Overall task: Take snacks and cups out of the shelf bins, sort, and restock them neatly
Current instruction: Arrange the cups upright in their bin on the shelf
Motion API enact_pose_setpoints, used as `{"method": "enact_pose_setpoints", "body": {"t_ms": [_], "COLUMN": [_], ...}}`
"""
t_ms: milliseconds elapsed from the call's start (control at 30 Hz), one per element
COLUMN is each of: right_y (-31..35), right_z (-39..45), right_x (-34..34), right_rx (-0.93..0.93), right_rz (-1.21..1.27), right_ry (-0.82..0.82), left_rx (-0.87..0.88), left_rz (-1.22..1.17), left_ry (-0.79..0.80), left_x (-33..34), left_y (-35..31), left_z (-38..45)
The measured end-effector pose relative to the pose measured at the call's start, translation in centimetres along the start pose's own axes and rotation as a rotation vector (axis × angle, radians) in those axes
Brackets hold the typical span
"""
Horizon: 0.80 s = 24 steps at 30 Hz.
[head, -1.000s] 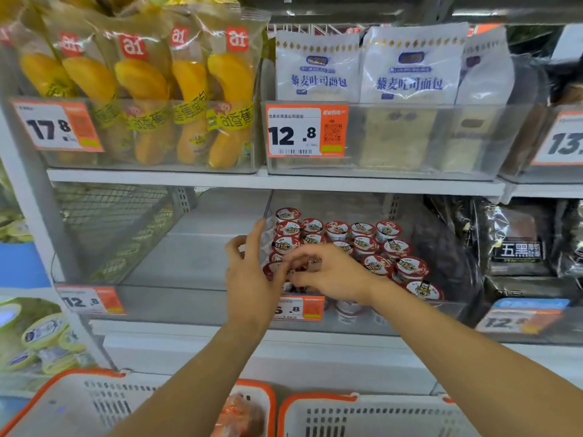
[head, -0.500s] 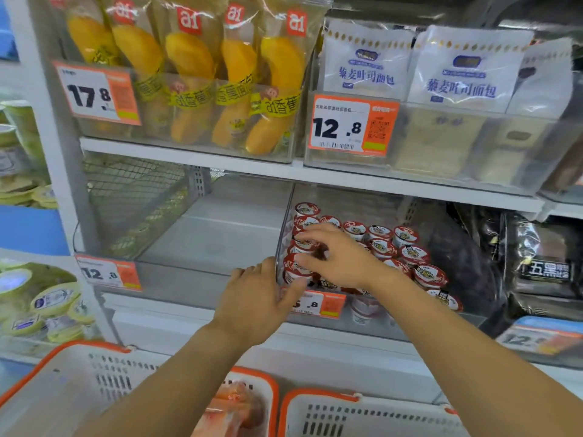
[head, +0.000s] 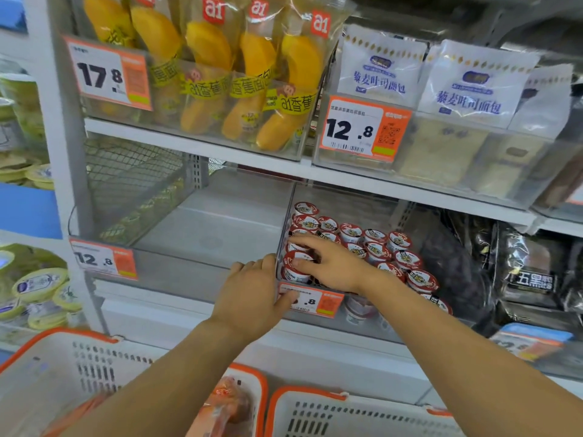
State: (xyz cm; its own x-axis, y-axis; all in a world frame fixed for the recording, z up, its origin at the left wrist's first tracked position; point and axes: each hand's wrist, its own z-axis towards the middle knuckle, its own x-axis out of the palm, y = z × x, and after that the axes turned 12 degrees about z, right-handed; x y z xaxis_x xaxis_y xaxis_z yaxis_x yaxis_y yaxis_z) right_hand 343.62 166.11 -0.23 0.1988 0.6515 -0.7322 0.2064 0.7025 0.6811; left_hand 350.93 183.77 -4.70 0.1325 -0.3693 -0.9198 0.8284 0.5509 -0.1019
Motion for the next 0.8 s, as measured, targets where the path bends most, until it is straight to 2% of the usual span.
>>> {"method": "enact_pose_setpoints", "body": {"t_ms": [333, 433, 533, 633, 700, 733, 800], "right_y": [0.6, 1.2, 1.5, 1.2, -0.6, -2.3, -6.9], "right_z": [-0.2, -1.5, -4.4, -9.4, -13.3, -14.7, -16.9], "right_x": [-0.6, -0.9, -1.1, -0.9, 0.2, 0.7, 2.5], "right_rx": [-0.012, -0.095, -0.262, -0.462, -0.502, -0.477, -0.293], "right_rz": [-0.077, -0.114, -0.132, -0.089, -0.035, -0.028, -0.038], "right_ry": [-0.009, -0.081, -0.253, -0.46, -0.469, -0.43, -0.307], "left_rx": [0.004, -0.005, -0.016, -0.047, 0.012, 0.064, 0.181], "left_rz": [-0.022, -0.023, -0.053, -0.131, -0.19, -0.236, -0.299], "left_ry": [-0.006, 0.031, 0.052, -0.182, -0.342, -0.328, -0.104], "left_x": [-0.1, -0.5, -1.4, -3.5, -4.9, -5.3, -4.4], "left_y": [0.1, -0.1, -0.3, -0.9, -2.2, -3.2, -5.5], "left_z": [-0.1, -0.2, -0.4, -1.0, -2.0, -2.5, -3.7]}}
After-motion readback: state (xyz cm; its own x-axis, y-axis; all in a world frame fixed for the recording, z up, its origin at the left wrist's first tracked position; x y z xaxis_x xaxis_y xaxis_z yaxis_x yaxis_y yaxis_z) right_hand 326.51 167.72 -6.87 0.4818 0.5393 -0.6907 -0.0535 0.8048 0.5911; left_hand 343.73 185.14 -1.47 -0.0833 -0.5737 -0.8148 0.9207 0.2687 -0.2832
